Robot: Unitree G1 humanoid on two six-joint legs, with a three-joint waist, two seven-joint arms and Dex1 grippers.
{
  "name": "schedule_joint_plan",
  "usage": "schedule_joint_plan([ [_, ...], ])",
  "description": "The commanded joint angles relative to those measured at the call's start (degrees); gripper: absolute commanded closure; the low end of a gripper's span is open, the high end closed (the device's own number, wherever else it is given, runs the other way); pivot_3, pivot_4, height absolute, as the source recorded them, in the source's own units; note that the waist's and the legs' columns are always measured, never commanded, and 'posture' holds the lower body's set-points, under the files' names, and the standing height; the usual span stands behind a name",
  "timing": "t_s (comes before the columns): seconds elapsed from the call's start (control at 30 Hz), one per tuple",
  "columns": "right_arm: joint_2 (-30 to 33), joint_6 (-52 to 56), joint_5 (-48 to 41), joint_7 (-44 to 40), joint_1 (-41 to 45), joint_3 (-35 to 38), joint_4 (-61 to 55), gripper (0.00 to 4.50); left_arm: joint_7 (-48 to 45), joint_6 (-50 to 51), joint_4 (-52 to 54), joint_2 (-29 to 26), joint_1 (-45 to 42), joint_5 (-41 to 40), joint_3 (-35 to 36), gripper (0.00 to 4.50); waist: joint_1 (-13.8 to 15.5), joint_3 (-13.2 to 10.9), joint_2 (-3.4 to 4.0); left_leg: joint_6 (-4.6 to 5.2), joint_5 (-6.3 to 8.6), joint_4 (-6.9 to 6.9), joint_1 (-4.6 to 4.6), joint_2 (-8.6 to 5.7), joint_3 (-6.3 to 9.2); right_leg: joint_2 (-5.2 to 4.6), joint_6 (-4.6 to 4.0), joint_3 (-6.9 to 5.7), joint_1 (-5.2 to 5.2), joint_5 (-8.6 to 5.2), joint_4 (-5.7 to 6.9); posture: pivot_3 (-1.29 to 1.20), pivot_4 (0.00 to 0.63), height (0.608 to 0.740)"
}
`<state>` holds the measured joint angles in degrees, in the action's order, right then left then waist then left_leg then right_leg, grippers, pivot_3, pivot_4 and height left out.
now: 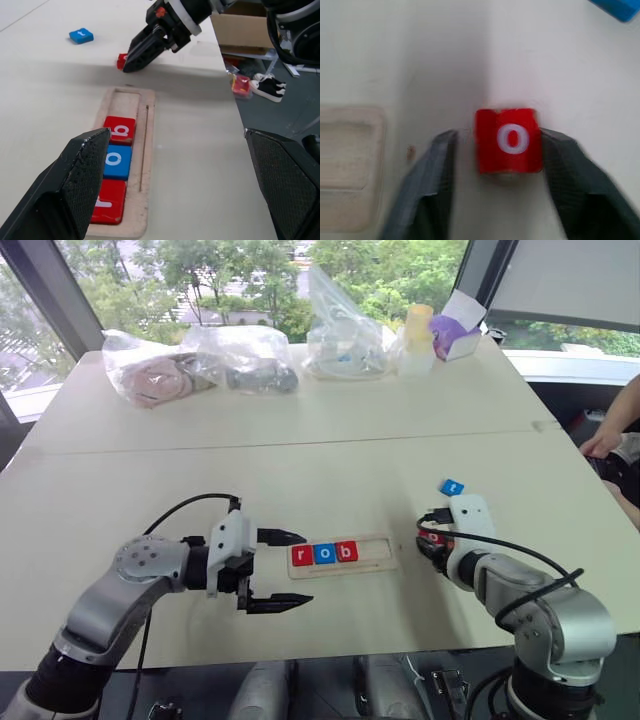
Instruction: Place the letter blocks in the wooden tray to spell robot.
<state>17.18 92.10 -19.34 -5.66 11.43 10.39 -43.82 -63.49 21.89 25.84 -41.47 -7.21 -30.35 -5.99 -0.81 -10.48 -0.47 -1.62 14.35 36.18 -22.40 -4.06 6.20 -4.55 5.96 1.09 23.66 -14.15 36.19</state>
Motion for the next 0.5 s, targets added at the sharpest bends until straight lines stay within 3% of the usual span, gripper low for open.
schedule_joint_plan([
  [0.03, 7.2, 0.4, -5.7, -3.9, 1.5, -0.4, 0.3, 0.03, -0.2, -1.0, 0.4, 0.2, -0.4, 0.2, 0.1, 0.0, 0.1, 0.0, 0.01, 0.0, 0.0, 0.0, 0.0, -0.01, -0.01, -0.01, -0.01, 0.0, -0.01, 0.0, -0.02, 0.0, 0.15, 0.74],
  [0.13, 21.6, -0.5, -10.8, -14.8, 8.4, -3.6, 3.6, 0.03, -0.2, -1.1, 0.4, 0.3, -0.4, 0.4, 0.1, 0.0, -0.1, -0.1, 0.13, 0.02, 0.01, 0.04, -0.01, -0.02, -0.05, -0.04, -0.06, -0.01, -0.04, -0.04, -0.07, 0.0, 0.15, 0.74],
  [0.27, 37.0, -20.6, -10.0, -31.6, 9.5, -9.6, 11.1, 0.03, -0.3, -1.2, 0.3, 0.4, -0.5, 0.7, 0.1, 0.0, 0.0, -0.1, 0.07, 0.08, 0.03, 0.07, 0.02, 0.04, -0.02, 0.01, -0.05, -0.15, -0.16, -0.13, -0.13, 0.0, 0.15, 0.74],
  [0.37, 43.9, -39.3, -4.1, -42.3, 8.2, -14.2, 19.1, 0.03, -0.2, -1.3, 0.2, 0.6, -0.6, 0.9, 0.2, 0.0, 0.0, -0.1, 0.07, 0.14, 0.07, 0.03, 0.0, 0.04, -0.02, -0.02, 0.12, -0.18, -0.17, -0.09, -0.14, 0.0, 0.15, 0.74],
  [0.5, 46.3, -57.0, -0.9, -55.8, 7.8, -17.7, 29.4, 0.03, 0.1, -1.3, 0.5, 0.8, -0.4, 1.0, 0.3, 0.0, 0.1, -0.1, 0.05, 0.2, 0.1, 0.08, -0.02, -0.04, -0.12, -0.14, 0.18, -0.11, -0.18, -0.09, -0.19, 0.0, 0.15, 0.74],
])
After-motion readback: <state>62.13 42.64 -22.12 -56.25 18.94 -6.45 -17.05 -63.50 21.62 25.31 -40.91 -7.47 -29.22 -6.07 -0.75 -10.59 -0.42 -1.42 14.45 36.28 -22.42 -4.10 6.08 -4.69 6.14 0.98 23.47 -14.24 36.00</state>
